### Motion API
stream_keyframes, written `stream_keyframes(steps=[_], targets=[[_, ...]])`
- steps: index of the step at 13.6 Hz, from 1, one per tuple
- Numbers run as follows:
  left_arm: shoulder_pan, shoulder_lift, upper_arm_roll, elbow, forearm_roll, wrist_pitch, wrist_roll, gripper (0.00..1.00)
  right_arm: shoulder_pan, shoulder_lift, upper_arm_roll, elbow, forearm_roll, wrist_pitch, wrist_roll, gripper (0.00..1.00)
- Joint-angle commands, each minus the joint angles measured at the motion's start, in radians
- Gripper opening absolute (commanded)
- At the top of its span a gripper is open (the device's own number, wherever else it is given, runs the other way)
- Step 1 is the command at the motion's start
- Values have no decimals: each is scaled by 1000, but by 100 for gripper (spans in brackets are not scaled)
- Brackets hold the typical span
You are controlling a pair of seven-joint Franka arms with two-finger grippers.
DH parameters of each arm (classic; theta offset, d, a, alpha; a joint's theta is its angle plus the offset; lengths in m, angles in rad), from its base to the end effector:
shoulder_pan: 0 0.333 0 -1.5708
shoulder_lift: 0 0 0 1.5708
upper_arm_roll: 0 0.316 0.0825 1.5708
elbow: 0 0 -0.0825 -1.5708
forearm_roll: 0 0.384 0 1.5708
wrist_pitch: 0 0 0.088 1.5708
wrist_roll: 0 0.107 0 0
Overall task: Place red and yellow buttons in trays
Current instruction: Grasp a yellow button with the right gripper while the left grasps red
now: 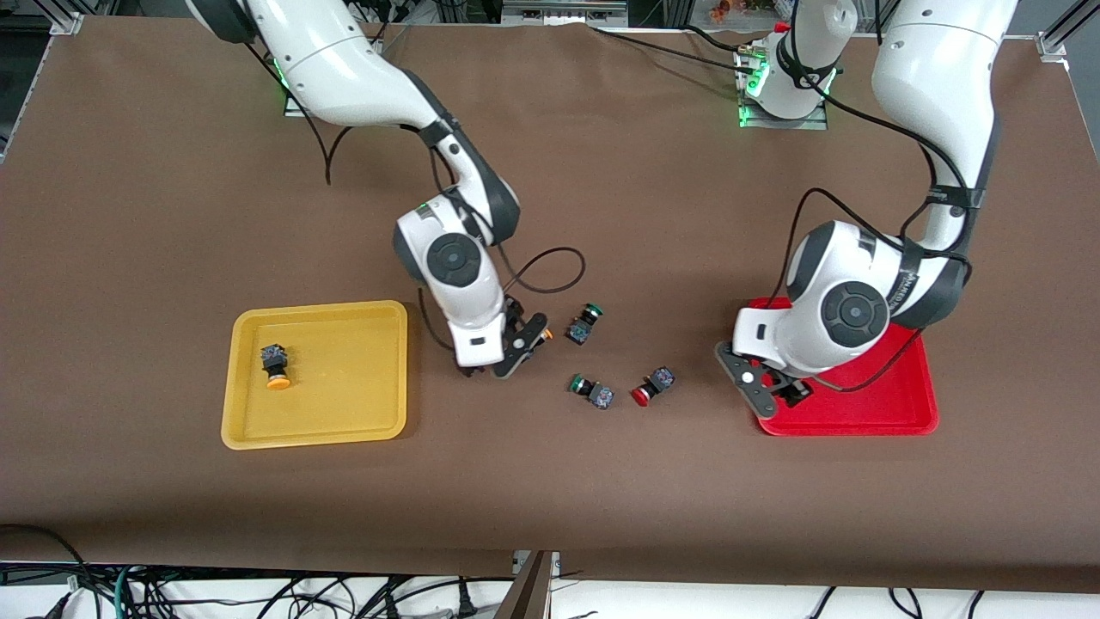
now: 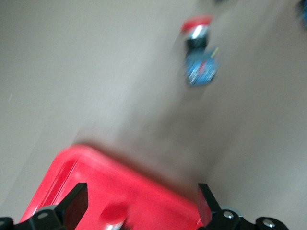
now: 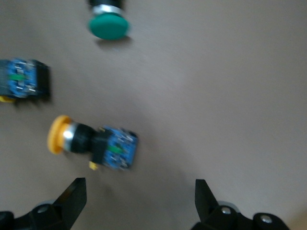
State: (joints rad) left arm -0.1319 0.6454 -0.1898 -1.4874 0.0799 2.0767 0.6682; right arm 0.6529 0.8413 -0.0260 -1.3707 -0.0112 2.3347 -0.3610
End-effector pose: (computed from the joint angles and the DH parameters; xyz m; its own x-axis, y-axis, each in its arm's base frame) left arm 0.6788 -0.1985 0.2953 0.5440 -0.8391 -0.0063 -0.8372 -0.5433 0.0631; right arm 0.6034 0.4422 0.2233 0.5301 0.8415 0.1045 0.8401 -0.5379 0.0697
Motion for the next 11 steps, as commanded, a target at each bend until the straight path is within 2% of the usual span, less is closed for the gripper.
stream_keyframes(steps=[1, 3, 7, 10, 11], targets=[[-14, 157, -10, 140, -106, -1, 17, 100, 8, 1, -6, 16, -7, 9, -102, 100], [-55, 181, -13, 133, -115, 52, 8, 100, 8, 4, -6, 15, -4, 12, -185, 100], [-124, 229, -11, 78, -114, 297, -31, 100, 7, 58, -5, 6, 5, 129, -389, 100], [-121, 237, -11, 55, -109, 319, -41, 99, 8, 62, -5, 6, 0, 130, -426, 100], [-121, 237, -11, 55, -109, 318, -39, 72, 8, 62, -5, 6, 3, 129, -441, 100]])
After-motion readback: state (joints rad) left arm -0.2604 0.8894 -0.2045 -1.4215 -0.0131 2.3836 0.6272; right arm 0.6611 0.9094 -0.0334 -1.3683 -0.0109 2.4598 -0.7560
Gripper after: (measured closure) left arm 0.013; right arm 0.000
